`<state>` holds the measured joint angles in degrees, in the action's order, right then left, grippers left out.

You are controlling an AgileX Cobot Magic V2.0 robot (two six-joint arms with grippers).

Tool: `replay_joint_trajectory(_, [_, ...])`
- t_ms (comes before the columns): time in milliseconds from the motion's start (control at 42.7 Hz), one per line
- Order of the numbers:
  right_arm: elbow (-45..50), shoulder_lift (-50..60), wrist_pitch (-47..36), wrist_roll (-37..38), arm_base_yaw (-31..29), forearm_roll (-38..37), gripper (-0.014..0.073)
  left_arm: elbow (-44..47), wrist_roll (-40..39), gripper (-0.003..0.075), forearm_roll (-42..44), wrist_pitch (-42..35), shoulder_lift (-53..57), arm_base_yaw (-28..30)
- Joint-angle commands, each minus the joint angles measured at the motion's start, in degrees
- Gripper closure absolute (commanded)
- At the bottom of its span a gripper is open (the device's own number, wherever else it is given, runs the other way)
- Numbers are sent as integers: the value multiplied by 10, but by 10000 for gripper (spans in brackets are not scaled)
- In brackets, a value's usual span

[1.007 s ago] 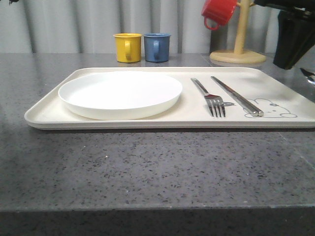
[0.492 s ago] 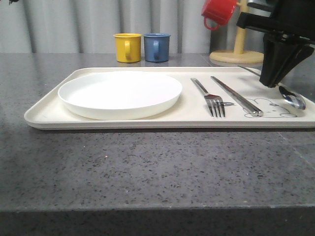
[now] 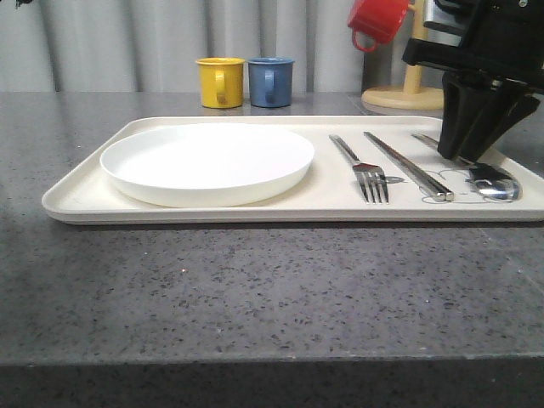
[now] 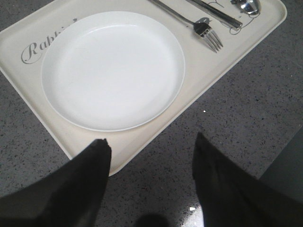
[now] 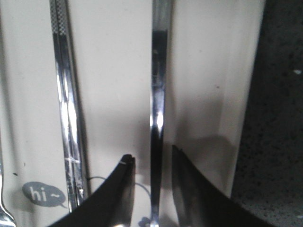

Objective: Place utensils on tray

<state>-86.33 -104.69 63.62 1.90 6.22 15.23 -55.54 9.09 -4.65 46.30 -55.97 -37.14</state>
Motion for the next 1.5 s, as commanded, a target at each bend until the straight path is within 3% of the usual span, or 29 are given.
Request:
replay_joint_trajectory(0, [-14, 32, -13, -2, -1, 9, 272, -15, -7, 331, -4, -37, 6, -3])
replay_joint_trajectory(258, [5, 115, -21, -72, 24, 8, 272, -15, -7, 331, -4, -37, 6, -3])
replay_joint_trajectory(609, [143, 332, -69, -139, 54, 3, 272, -15, -7, 331, -4, -37, 6, -3])
replay_joint_trajectory(961, [240, 531, -21, -140, 54, -25, 272, -15, -7, 331, -4, -37, 6, -3])
replay_joint_trajectory(1476, [314, 694, -3, -90, 54, -19, 274, -15, -7, 331, -4, -37, 6, -3])
